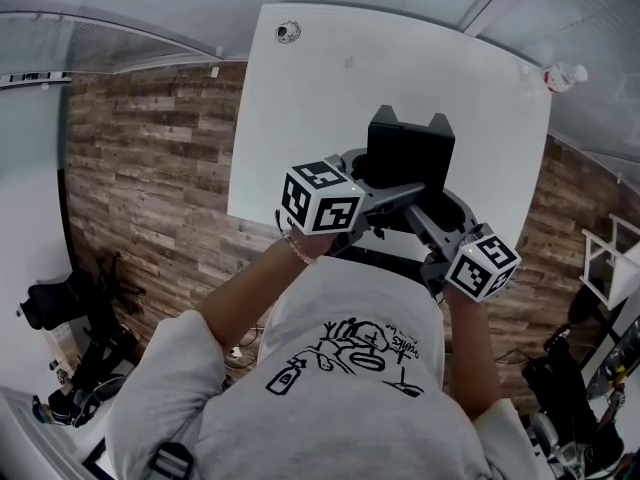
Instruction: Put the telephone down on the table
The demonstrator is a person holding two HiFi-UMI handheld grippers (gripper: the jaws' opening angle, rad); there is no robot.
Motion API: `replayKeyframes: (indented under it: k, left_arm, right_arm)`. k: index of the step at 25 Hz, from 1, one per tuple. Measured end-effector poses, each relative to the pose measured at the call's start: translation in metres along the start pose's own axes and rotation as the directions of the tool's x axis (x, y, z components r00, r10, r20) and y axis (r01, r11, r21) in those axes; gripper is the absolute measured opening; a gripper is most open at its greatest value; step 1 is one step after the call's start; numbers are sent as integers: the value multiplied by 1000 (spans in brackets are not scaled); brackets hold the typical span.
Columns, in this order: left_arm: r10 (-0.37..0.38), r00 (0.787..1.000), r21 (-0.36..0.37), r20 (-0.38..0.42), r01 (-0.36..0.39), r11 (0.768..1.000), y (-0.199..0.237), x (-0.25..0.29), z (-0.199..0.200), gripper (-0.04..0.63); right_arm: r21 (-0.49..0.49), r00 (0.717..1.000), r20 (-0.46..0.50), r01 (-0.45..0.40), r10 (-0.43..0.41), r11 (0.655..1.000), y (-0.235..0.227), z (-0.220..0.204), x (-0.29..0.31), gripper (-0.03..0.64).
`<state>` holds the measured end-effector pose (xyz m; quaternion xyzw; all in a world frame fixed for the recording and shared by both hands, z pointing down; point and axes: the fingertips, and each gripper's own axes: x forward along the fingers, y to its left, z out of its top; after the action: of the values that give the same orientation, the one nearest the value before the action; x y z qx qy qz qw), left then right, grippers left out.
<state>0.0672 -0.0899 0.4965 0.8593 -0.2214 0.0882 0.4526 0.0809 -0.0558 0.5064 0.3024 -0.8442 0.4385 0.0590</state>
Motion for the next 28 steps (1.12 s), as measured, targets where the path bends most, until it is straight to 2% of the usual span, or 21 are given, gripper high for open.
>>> replayKeyframes:
  k: [8, 28]
  left_arm:
    - [-16, 999, -25, -29, 15, 1000, 37, 12, -7, 308]
    - [-22, 998, -66, -53, 19, 998, 81, 40, -17, 308]
  right_arm:
    - [37, 1000, -6, 24, -24, 999, -26, -10, 25, 224]
    - [69, 998, -25, 51, -49, 996, -70, -19, 48, 224]
